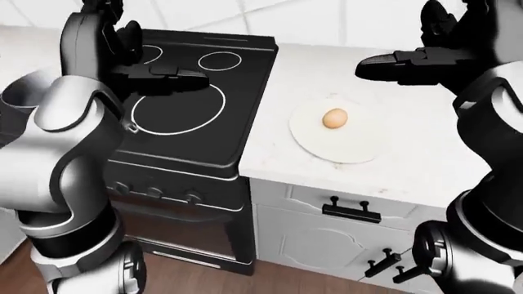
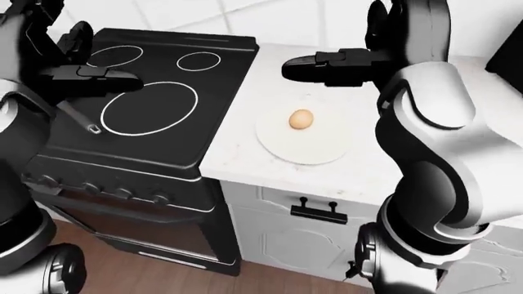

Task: Pick the egg from the plate and place it in the pan.

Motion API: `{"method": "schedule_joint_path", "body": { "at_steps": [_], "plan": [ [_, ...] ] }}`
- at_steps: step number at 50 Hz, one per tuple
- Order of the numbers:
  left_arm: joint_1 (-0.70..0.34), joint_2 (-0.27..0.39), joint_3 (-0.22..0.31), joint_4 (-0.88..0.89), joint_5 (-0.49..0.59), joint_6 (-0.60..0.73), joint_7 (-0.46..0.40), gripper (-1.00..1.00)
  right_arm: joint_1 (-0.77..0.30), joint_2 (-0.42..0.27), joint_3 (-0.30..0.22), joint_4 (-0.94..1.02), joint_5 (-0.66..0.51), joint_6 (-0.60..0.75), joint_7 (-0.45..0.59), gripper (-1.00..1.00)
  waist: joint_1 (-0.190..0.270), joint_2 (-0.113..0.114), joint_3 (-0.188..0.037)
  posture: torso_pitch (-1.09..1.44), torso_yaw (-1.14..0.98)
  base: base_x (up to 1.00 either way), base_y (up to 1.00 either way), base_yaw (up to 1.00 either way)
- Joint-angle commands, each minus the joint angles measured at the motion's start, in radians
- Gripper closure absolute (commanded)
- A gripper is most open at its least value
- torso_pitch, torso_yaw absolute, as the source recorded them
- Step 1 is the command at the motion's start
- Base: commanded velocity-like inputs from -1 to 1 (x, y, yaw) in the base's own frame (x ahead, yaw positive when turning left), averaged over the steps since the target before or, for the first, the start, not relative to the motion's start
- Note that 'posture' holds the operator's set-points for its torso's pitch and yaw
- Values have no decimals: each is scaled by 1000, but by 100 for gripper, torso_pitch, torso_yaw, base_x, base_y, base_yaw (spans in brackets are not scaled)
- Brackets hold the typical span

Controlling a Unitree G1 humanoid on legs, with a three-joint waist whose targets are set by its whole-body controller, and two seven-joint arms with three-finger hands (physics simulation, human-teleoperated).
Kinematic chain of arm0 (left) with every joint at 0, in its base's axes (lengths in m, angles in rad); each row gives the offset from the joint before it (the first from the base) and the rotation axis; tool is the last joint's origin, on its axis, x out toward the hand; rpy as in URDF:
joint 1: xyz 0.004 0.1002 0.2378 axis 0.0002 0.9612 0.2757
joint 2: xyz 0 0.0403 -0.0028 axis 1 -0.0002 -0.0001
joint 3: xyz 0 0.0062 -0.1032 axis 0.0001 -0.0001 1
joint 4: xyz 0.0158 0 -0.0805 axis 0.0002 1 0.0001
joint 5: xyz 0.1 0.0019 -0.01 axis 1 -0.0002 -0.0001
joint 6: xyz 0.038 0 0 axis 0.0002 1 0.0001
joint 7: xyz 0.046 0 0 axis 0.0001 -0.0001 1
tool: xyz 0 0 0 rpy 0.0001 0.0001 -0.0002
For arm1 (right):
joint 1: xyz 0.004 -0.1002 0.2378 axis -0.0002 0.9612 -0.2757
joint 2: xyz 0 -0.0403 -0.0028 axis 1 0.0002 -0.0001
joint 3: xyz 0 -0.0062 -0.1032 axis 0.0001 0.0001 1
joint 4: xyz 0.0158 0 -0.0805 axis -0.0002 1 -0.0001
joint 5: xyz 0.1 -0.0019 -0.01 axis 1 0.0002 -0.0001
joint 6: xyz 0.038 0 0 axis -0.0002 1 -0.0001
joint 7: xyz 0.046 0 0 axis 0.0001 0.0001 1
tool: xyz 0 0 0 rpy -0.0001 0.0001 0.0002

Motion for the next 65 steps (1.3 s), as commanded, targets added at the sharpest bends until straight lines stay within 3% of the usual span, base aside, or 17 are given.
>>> {"method": "schedule_joint_path", "body": {
  "at_steps": [1, 3, 5, 14, 20, 29, 37, 45, 47, 48, 56, 65],
  "plan": [
    [-39, 19, 26, -29, 11, -34, 8, -100, -35, -11, 10, -24, -10, -39, 11, -100, 6, -2, -41, 0, 0, 0, 0, 0],
    [-32, 17, 26, -23, 15, -46, 4, -100, -28, -14, 23, -24, -27, -46, 21, -100, -3, 29, -53, 0, 0, 0, 0, 0],
    [-32, 17, 26, -23, 15, -45, 4, -100, -27, -11, 29, -24, -44, -47, 32, -100, -2, 23, -44, 0, 0, 0, 0, 0],
    [-28, 15, 24, -21, 21, -50, -5, -100, -7, 9, 77, -23, -151, -71, 107, -100, 0, 16, -49, 0, 0, 0, 0, 0],
    [-36, 15, 30, -32, 17, -34, -1, -100, 25, -8, 125, 8, -277, -102, 240, -100, 0, 13, -52, 0, 0, 0, 0, 0],
    [-43, 22, 36, -40, -3, -25, 8, -100, -68, -48, 188, 48, -485, -52, 465, -100, 0, 21, -50, 0, 0, 0, 0, 0],
    [-39, 23, 33, -34, -10, -34, 13, -100, -118, -80, 235, 110, -680, -61, 727, -100, -4, 23, -50, 0, 0, 0, 0, 0],
    [-35, 28, 40, -27, -15, -44, 12, -100, -163, -54, 233, 127, -852, -78, 914, -100, -6, 30, -47, 0, 0, 0, 0, 0],
    [-42, 33, 46, -35, -23, -30, 18, -100, -139, -39, 223, 123, -890, -97, 942, -33, -7, 32, -47, 0, 0, 0, 0, 0],
    [-36, 34, 46, -31, -23, -39, 17, -100, -134, -37, 223, 118, -909, -96, 959, -30, -7, 32, -47, 0, 0, 0, 0, 0],
    [-35, 39, 45, -31, -34, -36, 26, -100, -84, -23, 189, 85, -1014, -112, 1055, -40, -7, 33, -49, 0, 0, 0, 0, 0],
    [-30, 39, 41, -27, -33, -45, 27, -100, -27, 20, 189, 44, -1086, -122, 1108, -51, -9, 36, -50, 0, 0, 0, 0, 0]
  ]
}}
